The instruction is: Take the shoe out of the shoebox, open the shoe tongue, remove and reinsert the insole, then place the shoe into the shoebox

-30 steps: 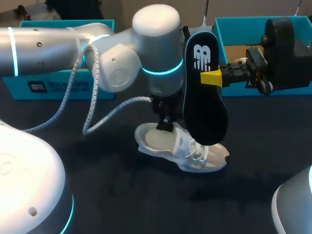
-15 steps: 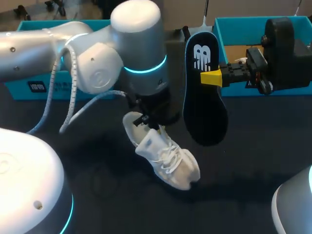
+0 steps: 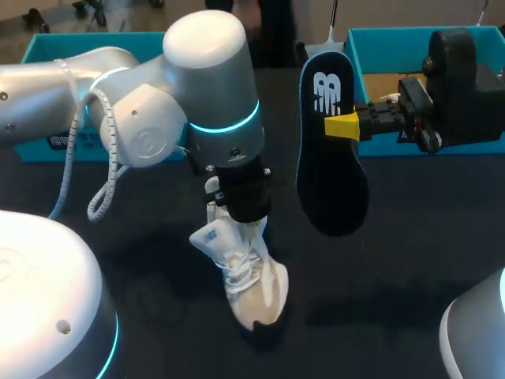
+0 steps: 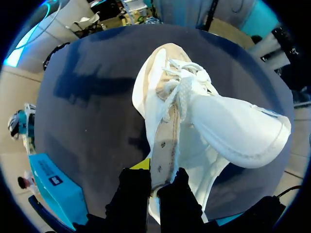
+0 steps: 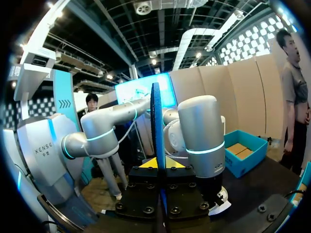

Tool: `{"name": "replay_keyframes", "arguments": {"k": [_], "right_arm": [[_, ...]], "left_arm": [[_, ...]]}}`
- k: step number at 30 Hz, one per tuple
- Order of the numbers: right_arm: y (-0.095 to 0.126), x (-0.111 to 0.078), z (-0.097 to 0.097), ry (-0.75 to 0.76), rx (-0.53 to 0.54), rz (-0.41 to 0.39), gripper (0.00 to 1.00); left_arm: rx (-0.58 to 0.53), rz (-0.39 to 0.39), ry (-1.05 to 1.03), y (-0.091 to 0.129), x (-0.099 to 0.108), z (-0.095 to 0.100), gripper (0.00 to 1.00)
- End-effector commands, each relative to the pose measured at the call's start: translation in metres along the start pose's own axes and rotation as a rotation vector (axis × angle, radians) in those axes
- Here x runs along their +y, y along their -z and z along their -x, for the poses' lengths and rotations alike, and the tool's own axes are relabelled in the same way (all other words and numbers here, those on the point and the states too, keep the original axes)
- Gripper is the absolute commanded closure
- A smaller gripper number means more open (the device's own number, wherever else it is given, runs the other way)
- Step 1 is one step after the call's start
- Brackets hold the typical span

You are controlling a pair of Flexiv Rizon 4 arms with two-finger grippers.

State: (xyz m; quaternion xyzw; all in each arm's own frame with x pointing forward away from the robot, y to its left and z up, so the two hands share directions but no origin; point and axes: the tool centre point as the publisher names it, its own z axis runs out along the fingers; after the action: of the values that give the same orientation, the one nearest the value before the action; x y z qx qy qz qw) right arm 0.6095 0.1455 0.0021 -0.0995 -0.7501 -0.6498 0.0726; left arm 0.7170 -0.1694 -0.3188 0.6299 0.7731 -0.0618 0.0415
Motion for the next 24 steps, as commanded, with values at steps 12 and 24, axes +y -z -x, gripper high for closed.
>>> {"name": "replay_keyframes", "arguments": {"k": [12, 24], "right_arm": [[-0.002, 0.000, 0.002, -0.001, 0.001, -0.001, 1.00], [-0.002, 0.000, 0.002, -0.001, 0.001, -0.001, 1.00]], "left_arm": [[0.032, -0.015, -0.042, -0.025, -0.002, 0.006, 1.00], [0.066, -0.021, -0.129, -0.053, -0.005, 0.025, 1.00]]}}
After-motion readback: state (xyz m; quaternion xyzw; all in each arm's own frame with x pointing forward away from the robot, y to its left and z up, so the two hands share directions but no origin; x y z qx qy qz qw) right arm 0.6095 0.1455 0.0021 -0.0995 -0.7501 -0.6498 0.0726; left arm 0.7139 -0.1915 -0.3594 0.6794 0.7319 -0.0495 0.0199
